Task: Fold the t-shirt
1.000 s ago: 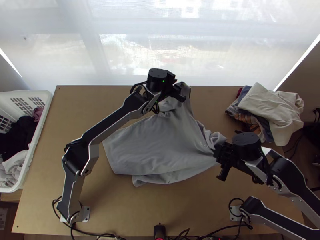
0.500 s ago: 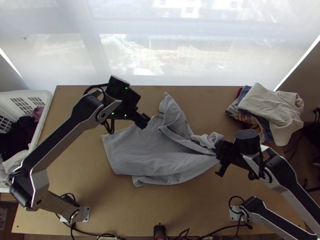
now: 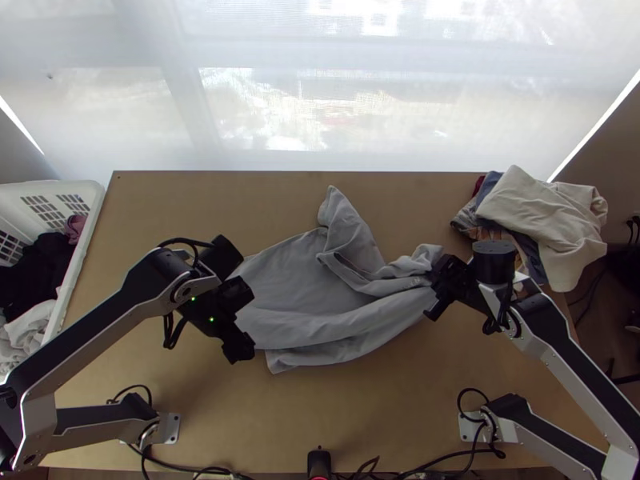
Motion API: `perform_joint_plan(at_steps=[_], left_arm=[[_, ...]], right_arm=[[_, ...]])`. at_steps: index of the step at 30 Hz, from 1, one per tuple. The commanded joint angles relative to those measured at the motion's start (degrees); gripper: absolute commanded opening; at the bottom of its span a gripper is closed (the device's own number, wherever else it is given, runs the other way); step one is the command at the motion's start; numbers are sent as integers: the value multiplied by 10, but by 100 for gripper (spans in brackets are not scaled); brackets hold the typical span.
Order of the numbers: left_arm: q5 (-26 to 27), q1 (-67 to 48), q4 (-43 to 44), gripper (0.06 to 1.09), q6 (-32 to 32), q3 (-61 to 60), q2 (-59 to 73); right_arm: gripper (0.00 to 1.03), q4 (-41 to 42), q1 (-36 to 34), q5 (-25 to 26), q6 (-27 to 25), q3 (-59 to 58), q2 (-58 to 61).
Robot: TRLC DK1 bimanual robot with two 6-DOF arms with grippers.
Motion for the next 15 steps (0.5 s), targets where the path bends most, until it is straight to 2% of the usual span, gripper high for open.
perform_joint_plan(at_steps=[1,7,15], left_arm=[[18,-28,-1,99,16,-50,14],[-8,-60,81,99,16,-49,49],[-38,-124,156,99,16,-40,122]], right_arm=[[3,45,-20,-2,16,5,43],[3,65,-19,-2,31,19,73],[3,99,-9,-2,46,78,184]])
